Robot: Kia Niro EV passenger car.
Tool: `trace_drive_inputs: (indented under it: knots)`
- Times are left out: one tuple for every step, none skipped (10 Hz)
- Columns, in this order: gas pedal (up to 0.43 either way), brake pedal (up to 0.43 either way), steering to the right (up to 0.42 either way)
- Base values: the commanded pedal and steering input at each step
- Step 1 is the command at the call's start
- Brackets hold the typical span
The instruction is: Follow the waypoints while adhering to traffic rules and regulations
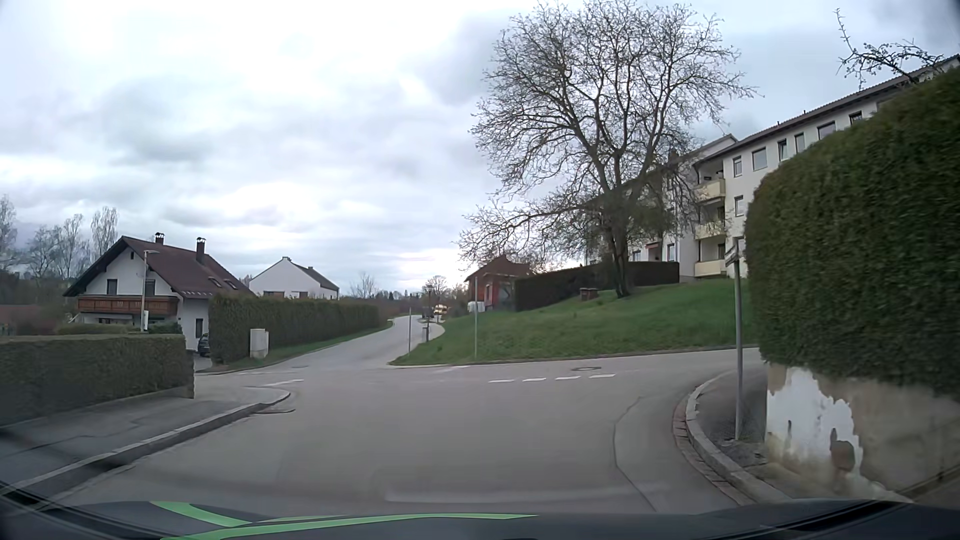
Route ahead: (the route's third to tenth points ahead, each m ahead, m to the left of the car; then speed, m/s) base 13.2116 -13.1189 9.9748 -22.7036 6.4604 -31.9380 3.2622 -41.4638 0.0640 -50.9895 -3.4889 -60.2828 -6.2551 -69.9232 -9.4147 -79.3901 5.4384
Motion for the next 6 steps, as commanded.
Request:
trace_drive_inputs:
  knots:
    - [0.0,0.183,0.018]
    - [0.0,0.183,0.024]
    - [0.0,0.183,0.029]
    - [0.0,0.183,0.036]
    - [0.0,0.183,0.049]
    - [0.0,0.183,0.062]
